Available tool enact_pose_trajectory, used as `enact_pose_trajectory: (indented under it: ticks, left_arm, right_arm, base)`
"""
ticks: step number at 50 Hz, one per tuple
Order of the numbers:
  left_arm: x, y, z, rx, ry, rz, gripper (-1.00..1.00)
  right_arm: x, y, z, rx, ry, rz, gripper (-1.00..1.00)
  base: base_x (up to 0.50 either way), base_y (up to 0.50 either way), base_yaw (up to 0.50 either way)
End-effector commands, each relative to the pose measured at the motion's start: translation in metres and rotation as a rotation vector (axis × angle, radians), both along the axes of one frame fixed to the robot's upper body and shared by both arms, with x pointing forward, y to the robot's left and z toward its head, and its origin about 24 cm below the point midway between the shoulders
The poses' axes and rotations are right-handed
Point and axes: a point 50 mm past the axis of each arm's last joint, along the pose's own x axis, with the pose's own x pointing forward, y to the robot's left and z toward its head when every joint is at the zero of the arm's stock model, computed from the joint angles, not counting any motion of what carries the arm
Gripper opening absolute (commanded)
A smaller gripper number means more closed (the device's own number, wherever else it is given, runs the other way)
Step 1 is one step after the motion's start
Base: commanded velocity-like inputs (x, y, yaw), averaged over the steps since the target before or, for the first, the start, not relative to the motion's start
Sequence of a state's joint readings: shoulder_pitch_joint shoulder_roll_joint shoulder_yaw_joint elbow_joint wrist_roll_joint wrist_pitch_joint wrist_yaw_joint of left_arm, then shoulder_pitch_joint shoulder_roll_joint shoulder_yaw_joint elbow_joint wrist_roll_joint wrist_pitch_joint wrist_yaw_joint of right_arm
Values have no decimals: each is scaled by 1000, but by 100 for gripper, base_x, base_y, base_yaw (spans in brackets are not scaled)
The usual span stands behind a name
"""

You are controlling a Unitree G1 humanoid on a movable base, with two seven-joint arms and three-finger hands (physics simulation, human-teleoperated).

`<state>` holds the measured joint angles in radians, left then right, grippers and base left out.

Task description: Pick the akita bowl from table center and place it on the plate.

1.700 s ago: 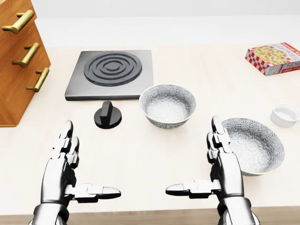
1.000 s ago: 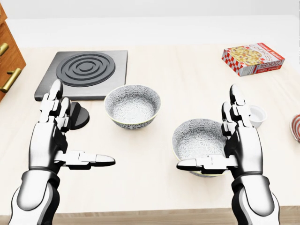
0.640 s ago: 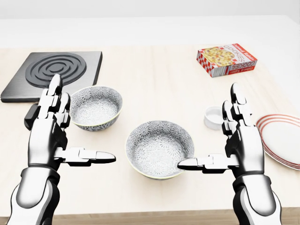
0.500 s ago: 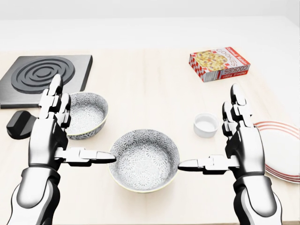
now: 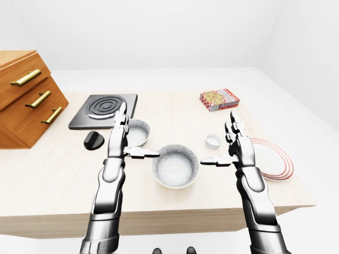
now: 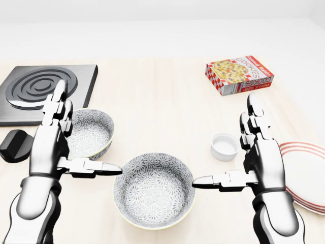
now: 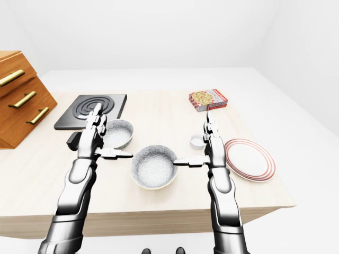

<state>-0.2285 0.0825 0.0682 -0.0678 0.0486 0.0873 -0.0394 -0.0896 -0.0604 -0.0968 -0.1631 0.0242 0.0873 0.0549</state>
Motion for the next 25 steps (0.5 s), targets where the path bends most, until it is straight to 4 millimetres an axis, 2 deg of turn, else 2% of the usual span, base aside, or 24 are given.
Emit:
enact_pose_trajectory:
  ticks: [1,4,9,13,18,25]
  left_arm:
    - [23,18,-4,373,65,72,100]
    - [33,28,-10,586,112,142,100]
    - [50,35,-31,771,179,149,100]
    - [65,43,-52,878,248,162,100]
    - [70,43,-69,977,322,168,100]
    - [77,37,-72,1060,359,160,100]
  right_arm:
    - [-1,-1,-3,-8,12,-3,100]
    - [-1,0,-4,-9,17,-2,100]
    - [0,-2,-4,-14,18,-6,100]
    - [-1,-1,-3,-13,14,-3,100]
    - [2,-1,0,-14,3,-7,100]
    - [4,0,4,-17,-14,-8,100]
  base:
    - [0,0,0]
    - [0,0,0]
    - [0,0,0]
    - [0,0,0]
    - [0,0,0]
    - [0,0,0]
